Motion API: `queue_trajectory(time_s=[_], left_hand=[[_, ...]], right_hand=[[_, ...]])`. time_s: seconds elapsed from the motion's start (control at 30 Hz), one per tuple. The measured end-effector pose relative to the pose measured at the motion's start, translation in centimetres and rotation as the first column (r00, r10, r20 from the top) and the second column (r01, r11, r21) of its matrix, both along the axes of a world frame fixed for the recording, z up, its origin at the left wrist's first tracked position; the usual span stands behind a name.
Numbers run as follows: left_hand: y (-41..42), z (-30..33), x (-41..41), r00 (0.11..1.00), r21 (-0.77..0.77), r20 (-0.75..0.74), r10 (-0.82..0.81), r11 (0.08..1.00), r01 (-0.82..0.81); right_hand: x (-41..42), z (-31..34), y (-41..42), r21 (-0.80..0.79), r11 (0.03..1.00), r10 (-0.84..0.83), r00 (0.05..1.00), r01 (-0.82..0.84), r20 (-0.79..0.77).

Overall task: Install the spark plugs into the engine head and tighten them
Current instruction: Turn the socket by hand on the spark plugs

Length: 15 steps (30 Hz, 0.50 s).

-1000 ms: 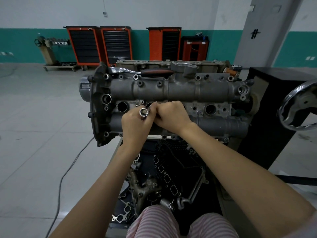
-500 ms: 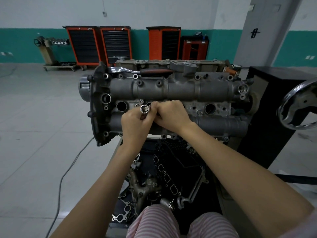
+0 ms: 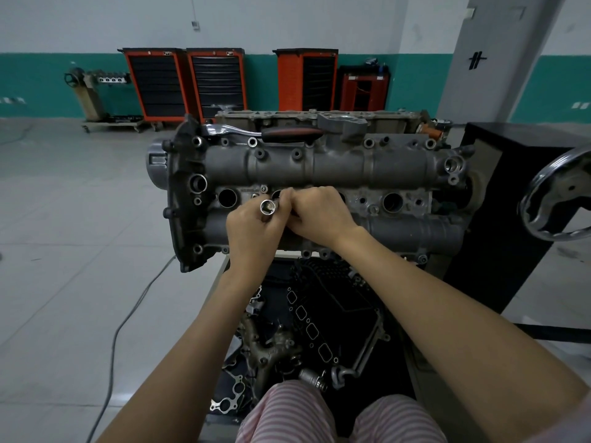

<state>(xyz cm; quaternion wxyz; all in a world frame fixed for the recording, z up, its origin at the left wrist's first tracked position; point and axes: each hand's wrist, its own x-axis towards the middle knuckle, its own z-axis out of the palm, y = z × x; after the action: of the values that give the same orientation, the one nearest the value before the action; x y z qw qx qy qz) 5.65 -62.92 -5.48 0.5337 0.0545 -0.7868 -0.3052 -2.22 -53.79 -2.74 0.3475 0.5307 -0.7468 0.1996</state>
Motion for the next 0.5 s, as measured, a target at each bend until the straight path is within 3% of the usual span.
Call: queue_trajectory(time_s=[0.07, 0.2, 0.37, 0.5], left_hand=[[-0.1, -0.11, -0.07, 1.0, 0.001, 0.003, 0.017, 1.0, -0.017], [-0.11, -0.4, 0.15, 1.0, 0.002, -0.012, -0.015, 1.0, 0.015], [-0.08, -0.52, 0.27, 0.998, 0.01, -0.02, -0.059, 0.998, 0.059], [-0.02, -0.12, 0.09, 1.0, 0.03, 0.011, -0.025, 0.999, 0.024]], right_hand=[[0.12, -0.07, -0.05, -0.033, 0.999, 0.008, 1.0, -0.009, -0.018], [-0.37, -0.23, -0.28, 0.041, 0.997, -0.062, 0.995, 0.059, 0.083], [-0.53, -0.23, -0.44, 0.099, 0.995, -0.033, 0.996, 0.025, 0.082], [-0.14, 0.09, -0.13, 0.015, 0.999, -0.031, 0.998, 0.031, 0.057]])
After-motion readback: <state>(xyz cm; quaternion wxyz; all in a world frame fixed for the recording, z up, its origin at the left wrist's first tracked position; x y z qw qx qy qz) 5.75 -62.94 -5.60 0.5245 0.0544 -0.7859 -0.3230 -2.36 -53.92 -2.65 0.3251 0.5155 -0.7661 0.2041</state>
